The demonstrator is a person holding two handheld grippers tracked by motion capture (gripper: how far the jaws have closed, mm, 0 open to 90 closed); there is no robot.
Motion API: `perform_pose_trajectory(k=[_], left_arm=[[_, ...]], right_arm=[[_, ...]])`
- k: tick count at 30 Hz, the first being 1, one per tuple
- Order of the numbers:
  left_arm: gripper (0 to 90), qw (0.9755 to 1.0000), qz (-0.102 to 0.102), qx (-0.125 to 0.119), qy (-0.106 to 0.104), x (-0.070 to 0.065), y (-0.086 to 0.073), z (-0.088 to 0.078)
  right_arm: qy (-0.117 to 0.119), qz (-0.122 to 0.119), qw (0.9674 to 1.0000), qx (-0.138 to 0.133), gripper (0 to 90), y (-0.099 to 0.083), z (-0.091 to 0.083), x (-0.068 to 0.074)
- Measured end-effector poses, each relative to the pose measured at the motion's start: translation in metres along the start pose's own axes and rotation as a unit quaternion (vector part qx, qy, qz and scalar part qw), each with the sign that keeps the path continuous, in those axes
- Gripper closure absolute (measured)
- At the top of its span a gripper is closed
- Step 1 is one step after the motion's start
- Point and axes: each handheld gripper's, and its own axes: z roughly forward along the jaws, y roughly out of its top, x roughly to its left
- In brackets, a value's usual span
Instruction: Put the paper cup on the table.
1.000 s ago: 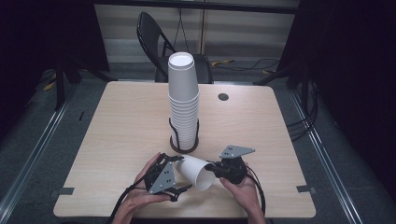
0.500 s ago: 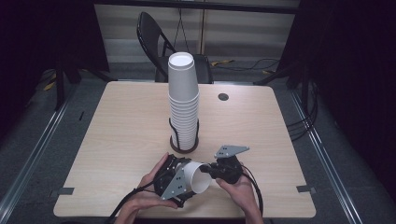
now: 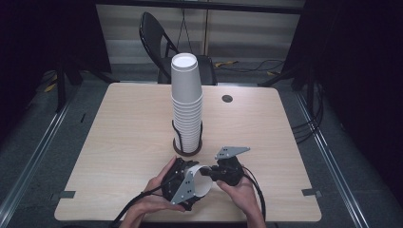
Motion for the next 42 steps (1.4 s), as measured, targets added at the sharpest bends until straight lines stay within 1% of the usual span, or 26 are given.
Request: perform_pose_trajectory(k=[3,6,9,12,17,18,20,21,22,24,25,27,29,30,31,34,38,39,40,41,42], left_arm=[[5.5,1.0000,0.009,0.003,0.000,0.000,0.002,0.000],[6.3,1.0000,0.003,-0.001,0.001,0.000,0.002,0.001],[6.7,1.0000,0.005,0.001,0.003,-0.001,0.003,0.001],[7.5,1.0000,0.005,0.002,-0.003,0.001,0.004,0.001],[8.4,1.0000,0.005,0.003,0.002,0.001,0.004,0.000],[8.7,1.0000,0.003,0.003,0.005,0.001,0.004,0.000],[10.3,0.9999,-0.007,-0.004,0.010,0.001,0.003,-0.001],[10.4,0.9999,-0.009,-0.007,0.009,0.002,0.003,-0.002],[10.4,0.9998,-0.015,-0.010,0.008,0.003,0.003,-0.002],[10.6,0.9998,-0.015,-0.008,0.011,0.003,0.003,-0.002],[10.6,0.9997,-0.019,-0.006,0.013,0.003,0.003,-0.002],[10.6,0.9996,-0.022,-0.004,0.016,0.005,0.002,-0.003],[10.7,0.9991,-0.037,-0.011,0.018,0.006,0.000,-0.004],[10.7,0.9987,-0.045,-0.013,0.019,0.007,-0.001,-0.005],[10.7,0.9986,-0.047,-0.011,0.020,0.008,-0.001,-0.005],[10.7,0.9972,-0.068,-0.016,0.025,0.009,-0.004,-0.007],[10.7,0.9945,-0.098,-0.028,0.026,0.012,-0.009,-0.008],[10.7,0.9939,-0.102,-0.029,0.028,0.013,-0.010,-0.009],[10.7,0.9930,-0.109,-0.033,0.030,0.014,-0.012,-0.010],[10.7,0.9925,-0.112,-0.037,0.031,0.014,-0.013,-0.010],[10.7,0.9914,-0.120,-0.041,0.034,0.015,-0.014,-0.011]], right_arm=[[0.004,0.002,1.0000,0.003,88.8,0.001,0.001,0.000],[0.002,0.003,1.0000,0.004,88.8,0.001,0.001,0.000],[0.004,0.007,1.0000,0.004,88.7,0.001,0.001,-0.001],[0.003,0.007,0.9999,0.007,88.6,0.002,0.000,-0.001],[0.007,0.017,0.9998,0.003,87.9,0.002,-0.001,-0.002],[0.006,0.019,0.9998,0.002,87.6,0.002,-0.001,-0.002],[0.008,0.025,0.9996,-0.005,86.6,0.002,-0.002,-0.003],[0.010,0.030,0.9995,-0.008,86.5,0.002,-0.003,-0.003],[0.012,0.033,0.9993,-0.010,86.9,0.002,-0.003,-0.004],[0.009,0.032,0.9994,-0.010,86.6,0.003,-0.002,-0.003],[0.009,0.034,0.9993,-0.012,85.6,0.003,-0.002,-0.003],[0.012,0.036,0.9990,-0.021,82.1,0.003,-0.003,-0.003],[0.013,0.036,0.9988,-0.031,80.6,0.002,-0.006,-0.003],[0.012,0.036,0.9987,-0.035,80.2,0.002,-0.007,-0.003],[0.014,0.037,0.9984,-0.040,79.5,0.002,-0.008,-0.003],[0.018,0.037,0.9977,-0.053,76.6,0.000,-0.010,-0.003],[0.013,0.035,0.9964,-0.076,73.0,-0.002,-0.013,-0.001],[0.009,0.033,0.9959,-0.084,72.7,-0.003,-0.014,-0.001],[0.009,0.034,0.9957,-0.085,71.9,-0.004,-0.015,0.000],[0.006,0.034,0.9951,-0.092,69.5,-0.004,-0.015,-0.001],[0.007,0.035,0.9948,-0.096,69.1,-0.004,-0.015,0.000]])
